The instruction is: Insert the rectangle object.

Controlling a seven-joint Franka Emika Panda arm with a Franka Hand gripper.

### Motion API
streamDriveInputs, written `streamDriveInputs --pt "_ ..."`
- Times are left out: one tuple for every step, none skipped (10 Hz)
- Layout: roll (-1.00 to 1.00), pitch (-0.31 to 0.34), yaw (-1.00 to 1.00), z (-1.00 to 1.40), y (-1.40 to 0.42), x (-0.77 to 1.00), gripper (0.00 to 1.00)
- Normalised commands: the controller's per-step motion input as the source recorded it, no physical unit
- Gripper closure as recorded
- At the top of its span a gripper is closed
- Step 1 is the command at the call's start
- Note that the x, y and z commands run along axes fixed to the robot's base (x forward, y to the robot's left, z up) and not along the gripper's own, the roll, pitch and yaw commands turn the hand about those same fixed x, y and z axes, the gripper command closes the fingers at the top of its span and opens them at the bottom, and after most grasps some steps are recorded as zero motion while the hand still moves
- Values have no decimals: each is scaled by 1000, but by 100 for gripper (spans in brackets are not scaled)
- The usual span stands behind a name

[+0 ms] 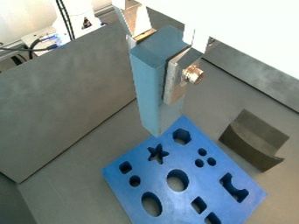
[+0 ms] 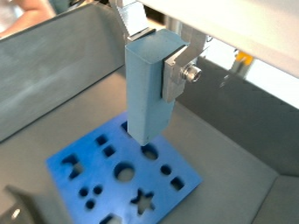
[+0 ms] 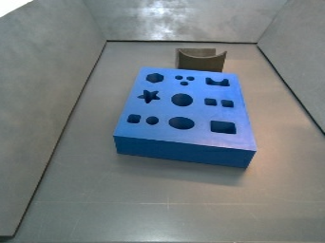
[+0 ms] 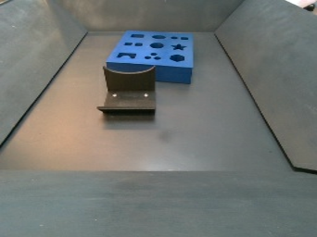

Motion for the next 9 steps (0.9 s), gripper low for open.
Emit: streamDriveInputs --pt "-73 -130 -358 129 -752 108 100" --pt "-54 -97 -282 69 -627 104 100" --pt "-22 -37 -162 14 -351 101 100" --pt "6 -7 -93 25 -173 89 100" --pt "194 422 171 -162 887 -201 100" --pt "191 422 183 -165 896 -201 100" --pt "82 277 102 -51 541 -145 100" --pt "47 168 61 -29 297 -102 100" --pt "0 0 0 0 0 0 0"
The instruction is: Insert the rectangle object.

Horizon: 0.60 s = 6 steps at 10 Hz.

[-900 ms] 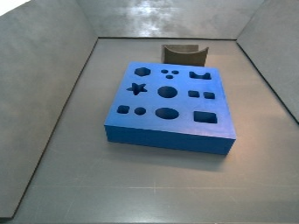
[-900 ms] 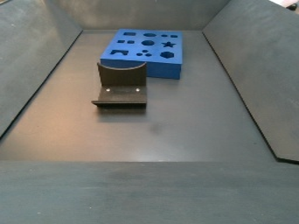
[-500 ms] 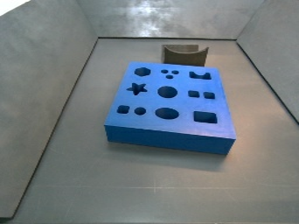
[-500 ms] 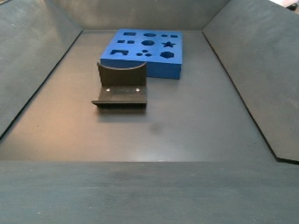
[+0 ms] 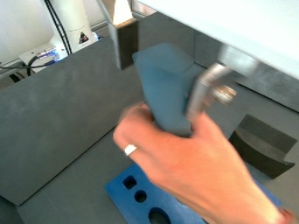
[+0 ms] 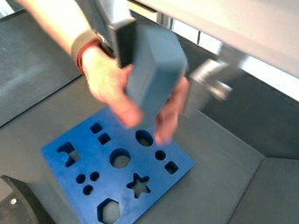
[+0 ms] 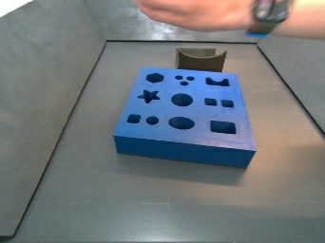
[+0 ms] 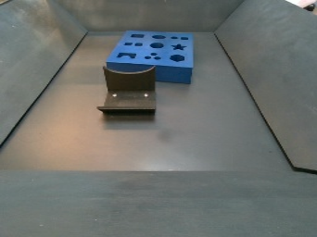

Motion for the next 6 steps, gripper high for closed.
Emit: streamDriveInputs --pt "0 0 0 0 0 0 100" --pt "0 0 11 0 0 3 100" --pt "0 3 0 -29 -34 183 100" --pt "0 96 -29 -191 -337 766 100" --pt "9 17 0 -460 -351 940 100" --pt "53 10 0 -671 -234 1000 100"
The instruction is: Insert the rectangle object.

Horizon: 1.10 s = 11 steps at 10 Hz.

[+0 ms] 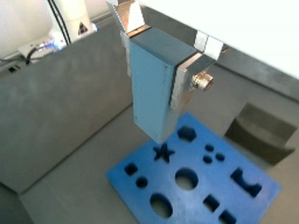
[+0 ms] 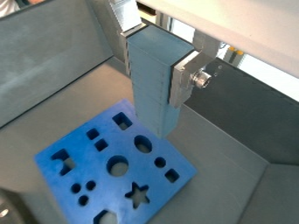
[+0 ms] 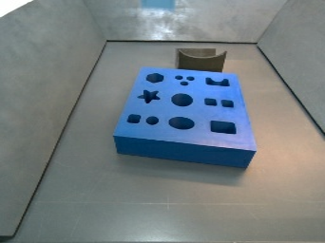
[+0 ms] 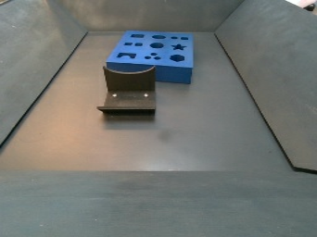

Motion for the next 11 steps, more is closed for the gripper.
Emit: streamDriveInputs --pt "46 6 0 -746 -143 1000 100" --pt "76 0 0 -729 -129 1000 100" --pt "189 4 0 -809 -214 991 100" --pt "183 0 -294 -740 -243 663 100" --pt "160 0 -409 -663 -277 557 100" --pt "157 0 -369 -640 -286 563 100" --pt "167 7 -300 -583 -231 631 100" --pt "191 59 -174 -466 -189 751 100" --pt "169 70 -77 -423 -209 837 100" --pt "159 83 0 -406 -223 909 100" --pt "164 91 0 -423 -226 991 100"
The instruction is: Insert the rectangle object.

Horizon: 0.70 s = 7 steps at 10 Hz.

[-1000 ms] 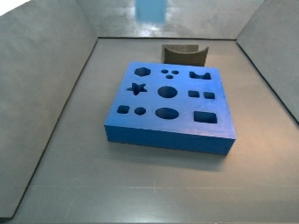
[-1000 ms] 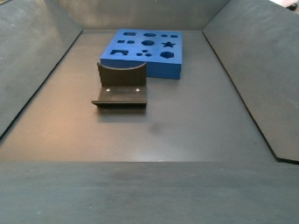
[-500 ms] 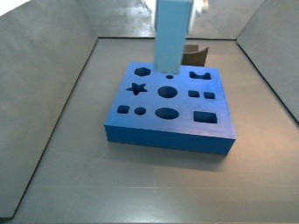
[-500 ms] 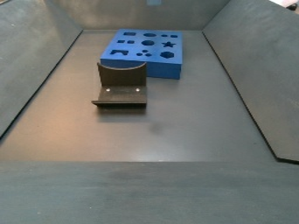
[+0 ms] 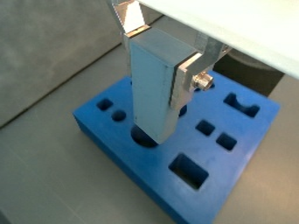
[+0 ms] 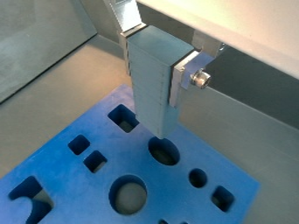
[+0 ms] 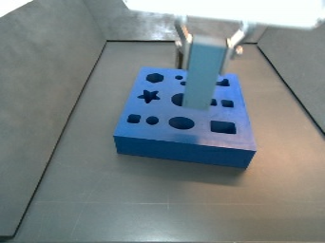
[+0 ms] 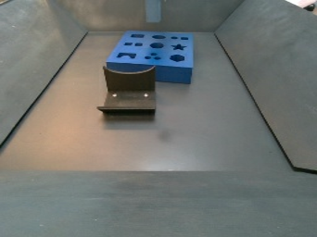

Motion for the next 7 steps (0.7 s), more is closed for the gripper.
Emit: streamDriveInputs --pt "163 97 0 -394 -231 1000 100" --pt "166 101 3 -309 -200 1000 100" --pt "149 129 0 -11 -34 1000 100" --pt "249 141 0 3 0 1000 100" --pt "276 131 0 20 0 903 100" --pt "194 136 0 -26 0 871 100" --pt "16 73 0 -326 71 731 100"
